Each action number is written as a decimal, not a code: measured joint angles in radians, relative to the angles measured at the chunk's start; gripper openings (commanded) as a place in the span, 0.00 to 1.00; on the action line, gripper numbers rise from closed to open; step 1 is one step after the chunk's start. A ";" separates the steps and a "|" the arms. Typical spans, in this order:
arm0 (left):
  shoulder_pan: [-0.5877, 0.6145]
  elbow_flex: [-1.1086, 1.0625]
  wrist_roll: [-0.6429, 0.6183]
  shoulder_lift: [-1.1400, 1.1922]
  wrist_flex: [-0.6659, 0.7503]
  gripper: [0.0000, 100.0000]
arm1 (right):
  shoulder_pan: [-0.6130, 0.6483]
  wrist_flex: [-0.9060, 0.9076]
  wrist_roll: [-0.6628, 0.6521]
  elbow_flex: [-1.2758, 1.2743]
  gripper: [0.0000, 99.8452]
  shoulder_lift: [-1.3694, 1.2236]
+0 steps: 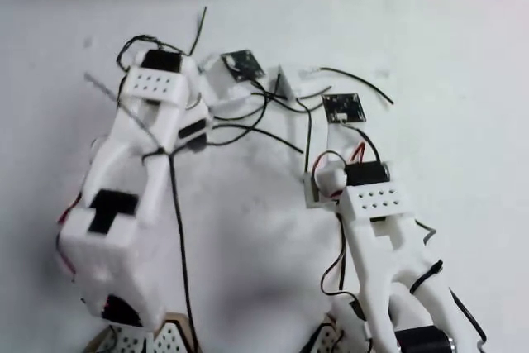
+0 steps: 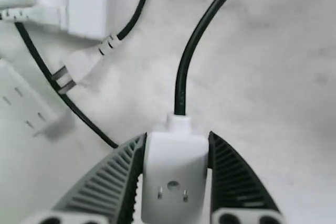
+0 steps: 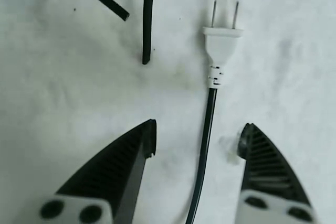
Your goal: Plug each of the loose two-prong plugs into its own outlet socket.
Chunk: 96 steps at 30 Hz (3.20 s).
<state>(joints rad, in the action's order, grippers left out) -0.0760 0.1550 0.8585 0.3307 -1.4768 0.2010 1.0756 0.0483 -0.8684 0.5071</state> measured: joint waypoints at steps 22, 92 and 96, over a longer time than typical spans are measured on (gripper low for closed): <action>-0.041 -0.634 -0.562 -1.252 0.301 0.25 | -0.005 0.000 0.000 -0.015 0.25 0.000; -0.265 -1.019 -0.574 -0.720 0.362 0.25 | -0.006 0.000 0.000 -0.015 0.25 0.000; -0.321 -1.043 -0.589 -0.720 0.423 0.25 | -0.006 0.000 0.000 -0.015 0.25 0.000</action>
<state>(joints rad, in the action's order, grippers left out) -0.3966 -0.8884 0.2693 -0.3890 -1.0533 0.1949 1.0756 0.0483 -0.8838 0.5071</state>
